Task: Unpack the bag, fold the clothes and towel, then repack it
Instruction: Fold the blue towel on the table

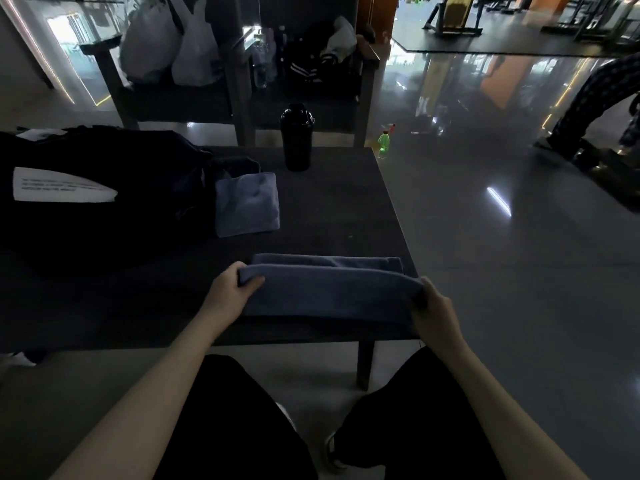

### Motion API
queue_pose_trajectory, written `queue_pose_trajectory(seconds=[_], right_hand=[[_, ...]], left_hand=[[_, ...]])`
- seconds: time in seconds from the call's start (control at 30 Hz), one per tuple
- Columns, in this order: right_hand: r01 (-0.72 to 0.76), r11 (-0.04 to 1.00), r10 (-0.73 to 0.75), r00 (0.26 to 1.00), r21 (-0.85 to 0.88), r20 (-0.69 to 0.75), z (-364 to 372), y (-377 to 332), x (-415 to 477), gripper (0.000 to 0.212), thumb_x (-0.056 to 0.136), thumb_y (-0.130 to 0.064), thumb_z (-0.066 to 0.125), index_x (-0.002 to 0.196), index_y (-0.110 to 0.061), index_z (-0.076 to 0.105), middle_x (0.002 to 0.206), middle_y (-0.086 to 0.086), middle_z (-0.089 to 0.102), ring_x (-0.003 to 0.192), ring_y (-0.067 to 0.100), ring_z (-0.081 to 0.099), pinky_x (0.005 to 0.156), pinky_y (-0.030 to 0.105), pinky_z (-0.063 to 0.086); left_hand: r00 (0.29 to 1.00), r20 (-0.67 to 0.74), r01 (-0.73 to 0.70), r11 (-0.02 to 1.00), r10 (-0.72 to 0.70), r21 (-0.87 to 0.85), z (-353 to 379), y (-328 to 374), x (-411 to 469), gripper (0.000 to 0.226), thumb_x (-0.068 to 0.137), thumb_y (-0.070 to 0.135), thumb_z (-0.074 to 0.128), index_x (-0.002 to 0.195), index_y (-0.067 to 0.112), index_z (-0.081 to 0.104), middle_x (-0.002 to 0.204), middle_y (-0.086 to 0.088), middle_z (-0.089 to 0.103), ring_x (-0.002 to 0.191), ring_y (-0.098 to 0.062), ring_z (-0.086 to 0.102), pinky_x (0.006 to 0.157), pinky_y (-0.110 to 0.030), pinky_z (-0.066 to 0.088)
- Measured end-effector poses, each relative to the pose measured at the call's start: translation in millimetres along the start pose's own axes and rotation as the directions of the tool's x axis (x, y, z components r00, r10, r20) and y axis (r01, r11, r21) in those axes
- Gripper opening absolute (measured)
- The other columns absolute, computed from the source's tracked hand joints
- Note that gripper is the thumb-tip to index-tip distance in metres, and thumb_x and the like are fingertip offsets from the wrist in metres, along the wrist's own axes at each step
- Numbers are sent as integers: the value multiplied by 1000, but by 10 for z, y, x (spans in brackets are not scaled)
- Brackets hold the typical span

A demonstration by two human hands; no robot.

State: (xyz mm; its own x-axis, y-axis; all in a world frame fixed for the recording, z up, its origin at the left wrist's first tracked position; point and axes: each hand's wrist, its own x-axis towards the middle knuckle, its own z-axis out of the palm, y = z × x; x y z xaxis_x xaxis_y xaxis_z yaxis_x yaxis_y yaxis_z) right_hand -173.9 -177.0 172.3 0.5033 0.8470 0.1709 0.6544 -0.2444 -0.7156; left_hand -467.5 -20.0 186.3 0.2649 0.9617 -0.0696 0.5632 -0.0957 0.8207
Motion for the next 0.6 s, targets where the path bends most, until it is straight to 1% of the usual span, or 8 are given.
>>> queue_pose_trajectory(seconds=[0.07,0.17,0.27,0.3,0.33,0.4,0.5,0.6], right_hand=[[15,1000,-14,998,22,-53,15,-79,116,6,93,-10,56,96,-5,54,62,-1,53,57,18,52,54,29,34],[-10,998,17,995,66,-103,65,-198,328,15,95,-12,53,105,-2,56,76,3,57,70,20,56,63,28,37],[-104,994,105,994,45,-16,148,-135,489,14,94,-15,54,101,-3,58,85,12,64,80,25,60,66,27,35],[-145,989,144,989,27,14,171,-89,509,14,94,-15,54,98,-3,59,88,14,66,84,28,61,66,28,35],[-182,983,181,983,22,24,185,-47,513,13,93,-16,55,95,-4,60,89,15,66,86,29,62,66,28,35],[-226,973,226,974,43,16,196,0,489,10,93,-16,55,87,-8,58,83,11,63,85,30,61,65,28,35],[-204,979,204,979,13,-15,192,-15,420,12,93,-15,53,82,-11,55,75,4,58,75,25,57,60,29,34],[-174,982,172,984,-67,-43,210,-31,419,14,94,-19,53,84,-10,58,76,8,63,69,22,53,57,29,32]], left_hand=[[999,-52,-4,999,7,41,40,92,68,14,94,25,57,91,11,55,82,0,59,77,-13,54,63,-26,40],[994,-105,35,999,-35,-1,74,160,165,17,97,27,51,97,11,55,87,-1,58,86,-18,56,62,-23,39],[989,8,144,968,-145,-204,85,131,204,31,94,30,56,117,10,54,109,-6,60,104,-21,57,78,-28,44],[985,57,171,962,-163,-214,94,106,191,39,92,30,59,124,10,50,115,-6,59,106,-20,56,84,-29,44],[983,80,178,968,-166,-176,108,78,176,46,90,29,62,129,10,47,118,-5,57,107,-19,55,86,-29,44],[988,48,151,986,-147,-73,127,45,159,47,90,25,63,131,11,45,119,-4,56,104,-16,53,84,-29,44],[996,-26,89,994,-88,61,150,77,186,35,95,22,54,129,14,45,112,-1,55,97,-12,52,78,-28,42],[997,-72,51,979,-37,195,177,165,248,26,100,22,44,124,15,45,104,-3,57,82,-9,51,70,-27,40]])
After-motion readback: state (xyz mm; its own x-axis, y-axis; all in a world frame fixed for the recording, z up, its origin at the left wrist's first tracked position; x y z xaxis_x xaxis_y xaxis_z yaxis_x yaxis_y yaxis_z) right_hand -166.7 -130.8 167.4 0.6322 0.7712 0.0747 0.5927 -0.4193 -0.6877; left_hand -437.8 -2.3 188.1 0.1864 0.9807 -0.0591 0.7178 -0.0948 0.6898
